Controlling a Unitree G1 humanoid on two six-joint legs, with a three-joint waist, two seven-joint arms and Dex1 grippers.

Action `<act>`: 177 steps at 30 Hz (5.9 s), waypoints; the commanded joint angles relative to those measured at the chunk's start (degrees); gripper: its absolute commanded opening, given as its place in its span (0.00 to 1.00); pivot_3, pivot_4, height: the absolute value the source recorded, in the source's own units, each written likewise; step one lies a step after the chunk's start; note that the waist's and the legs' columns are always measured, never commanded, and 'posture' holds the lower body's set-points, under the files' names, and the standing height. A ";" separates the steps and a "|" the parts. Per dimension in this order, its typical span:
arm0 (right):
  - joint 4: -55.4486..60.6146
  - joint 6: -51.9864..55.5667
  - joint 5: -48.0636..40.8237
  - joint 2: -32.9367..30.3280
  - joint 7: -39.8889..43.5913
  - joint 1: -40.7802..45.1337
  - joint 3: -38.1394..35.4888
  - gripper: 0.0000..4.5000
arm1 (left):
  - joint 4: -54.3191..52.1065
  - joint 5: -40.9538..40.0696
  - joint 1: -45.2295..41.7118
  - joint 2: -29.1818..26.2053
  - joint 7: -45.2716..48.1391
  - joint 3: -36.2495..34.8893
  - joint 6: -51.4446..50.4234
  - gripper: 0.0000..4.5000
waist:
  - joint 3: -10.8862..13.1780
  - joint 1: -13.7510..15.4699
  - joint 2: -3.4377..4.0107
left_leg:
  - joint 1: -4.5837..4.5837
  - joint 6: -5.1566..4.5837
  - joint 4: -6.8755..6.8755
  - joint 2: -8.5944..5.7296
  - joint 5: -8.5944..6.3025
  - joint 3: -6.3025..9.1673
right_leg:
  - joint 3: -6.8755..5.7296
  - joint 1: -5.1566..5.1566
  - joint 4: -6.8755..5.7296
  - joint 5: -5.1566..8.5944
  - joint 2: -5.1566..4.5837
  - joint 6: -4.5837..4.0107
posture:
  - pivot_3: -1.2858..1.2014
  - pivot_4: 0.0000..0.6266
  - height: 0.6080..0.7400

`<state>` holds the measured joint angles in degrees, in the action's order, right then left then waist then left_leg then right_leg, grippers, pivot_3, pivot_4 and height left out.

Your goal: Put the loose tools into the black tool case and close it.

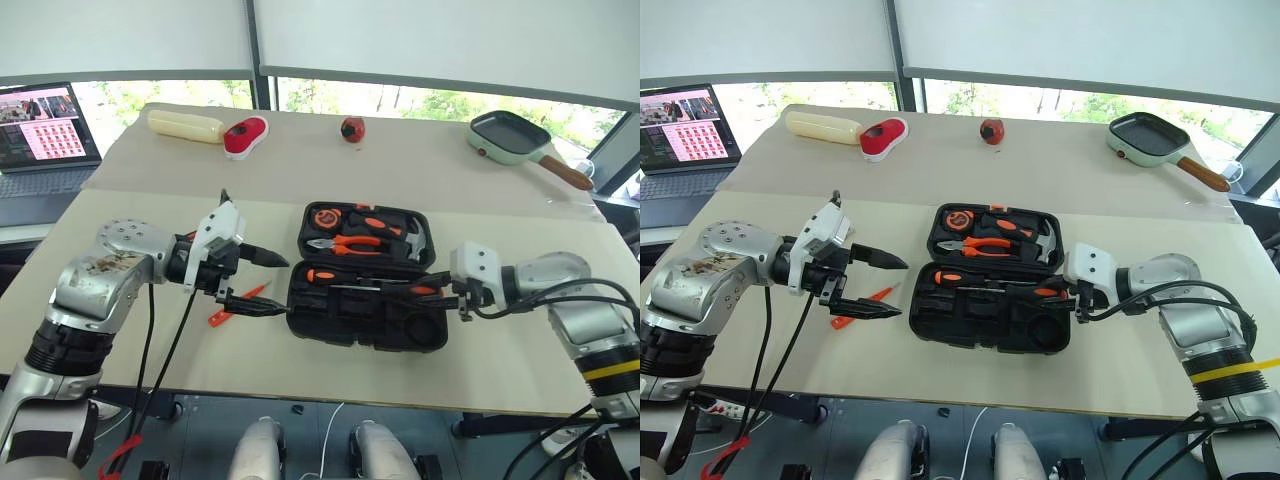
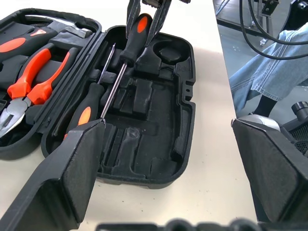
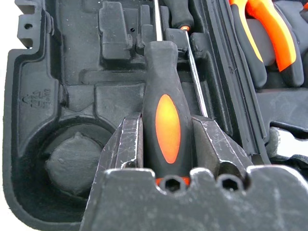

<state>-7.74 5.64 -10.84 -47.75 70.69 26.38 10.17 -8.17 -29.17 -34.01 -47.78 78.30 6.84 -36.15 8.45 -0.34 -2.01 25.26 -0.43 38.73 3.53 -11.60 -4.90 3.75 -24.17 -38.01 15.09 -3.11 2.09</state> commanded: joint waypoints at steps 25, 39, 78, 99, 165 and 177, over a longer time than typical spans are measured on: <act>7.79 13.13 0.52 7.30 -9.37 -1.31 0.53 0.00 | 3.23 2.44 -3.03 1.43 0.73 0.67 5.16 1.00 | 0.00 -0.08 0.00 | 0.00 0.00 0.01 -0.02 0.00 -0.01 | 0.00 0.00 -0.02 0.00 -0.01 0.00 | 0.52 0.24 1.00; 12.02 14.64 3.57 8.67 -12.98 -1.29 1.35 0.00 | 2.54 3.05 -0.53 0.89 -1.15 -0.87 5.18 1.00 | -0.18 -0.43 -0.28 | -0.22 0.02 0.02 0.08 0.01 -0.01 | -0.01 0.20 -0.04 -0.03 0.05 -0.05 | 0.52 0.24 1.00; 50.84 40.71 -32.32 3.52 -26.51 -11.05 -16.78 0.99 | -7.83 12.14 14.35 -4.58 -29.15 2.21 -15.57 1.00 | 0.02 -0.21 -0.32 | -0.19 0.05 -0.50 0.18 0.01 -0.12 | -0.11 -0.01 0.27 -0.07 0.01 -0.22 | 0.52 0.24 1.00; 51.74 38.36 -30.54 -0.74 -27.39 -23.05 -22.56 1.00 | 21.13 17.87 -14.25 -3.02 -3.70 7.24 16.74 0.09 | 0.16 1.49 -0.57 | -0.04 0.07 -0.45 0.14 0.10 -0.11 | -0.15 -0.03 0.35 -0.08 0.00 -0.21 | 0.52 0.24 1.00; 53.53 38.26 -33.23 1.59 -34.80 -30.58 -25.93 1.00 | 24.57 22.69 -11.64 20.98 0.68 13.32 22.54 0.02 | 0.15 0.67 -0.52 | 0.18 -0.07 0.06 -0.14 0.03 0.18 | -0.07 0.04 0.11 -0.08 -0.11 0.10 | 0.52 0.24 1.00; 53.93 38.74 -33.63 2.16 -35.50 -30.12 -25.35 1.00 | 37.69 26.84 -10.12 24.05 -2.26 14.14 38.59 0.02 | 0.14 0.84 -0.52 | 0.15 -0.07 0.06 -0.14 0.03 0.18 | -0.07 0.08 0.11 -0.09 -0.12 0.10 | 0.52 0.24 1.00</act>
<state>45.03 45.14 -43.90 -45.54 35.54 -4.34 -14.25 26.83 -4.11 -43.71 -24.07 76.92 20.81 1.38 8.58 0.50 -2.53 25.39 -0.50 38.80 3.38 -11.58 -4.73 3.68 -24.07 -37.91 15.00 -3.23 2.19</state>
